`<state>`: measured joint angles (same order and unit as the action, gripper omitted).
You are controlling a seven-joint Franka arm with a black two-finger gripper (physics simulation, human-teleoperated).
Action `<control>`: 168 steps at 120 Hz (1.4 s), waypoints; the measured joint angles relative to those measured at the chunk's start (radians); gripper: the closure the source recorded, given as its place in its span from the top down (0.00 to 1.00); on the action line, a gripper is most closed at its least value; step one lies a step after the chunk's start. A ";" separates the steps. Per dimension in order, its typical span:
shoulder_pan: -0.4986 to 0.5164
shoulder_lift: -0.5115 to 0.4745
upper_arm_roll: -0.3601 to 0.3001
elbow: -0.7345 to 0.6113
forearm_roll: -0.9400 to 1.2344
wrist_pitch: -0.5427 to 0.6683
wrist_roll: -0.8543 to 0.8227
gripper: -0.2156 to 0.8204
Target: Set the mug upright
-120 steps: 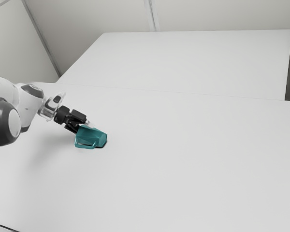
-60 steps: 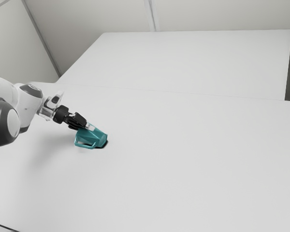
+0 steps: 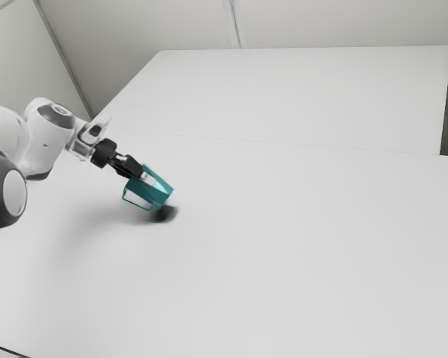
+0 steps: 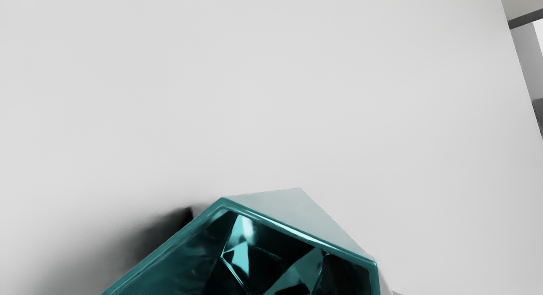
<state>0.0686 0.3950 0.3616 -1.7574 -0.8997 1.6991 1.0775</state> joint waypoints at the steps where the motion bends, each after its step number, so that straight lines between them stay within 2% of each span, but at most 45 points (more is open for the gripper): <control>1: -0.003 0.000 -0.001 0.007 0.008 0.000 -0.002 0.06; 22: -0.066 0.004 -0.030 0.185 0.302 0.028 -0.076 0.06; 49: -0.081 0.022 -0.043 0.196 0.703 0.193 -0.231 0.06; 64: -0.087 0.031 -0.047 0.179 0.835 0.256 -0.347 0.06; 112: -0.086 0.055 -0.047 0.085 0.872 0.445 -0.620 0.06; 168: -0.087 0.060 -0.050 0.018 0.763 0.560 -0.781 0.06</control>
<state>-0.0185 0.4549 0.3113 -1.7390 -0.1362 2.2596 0.2962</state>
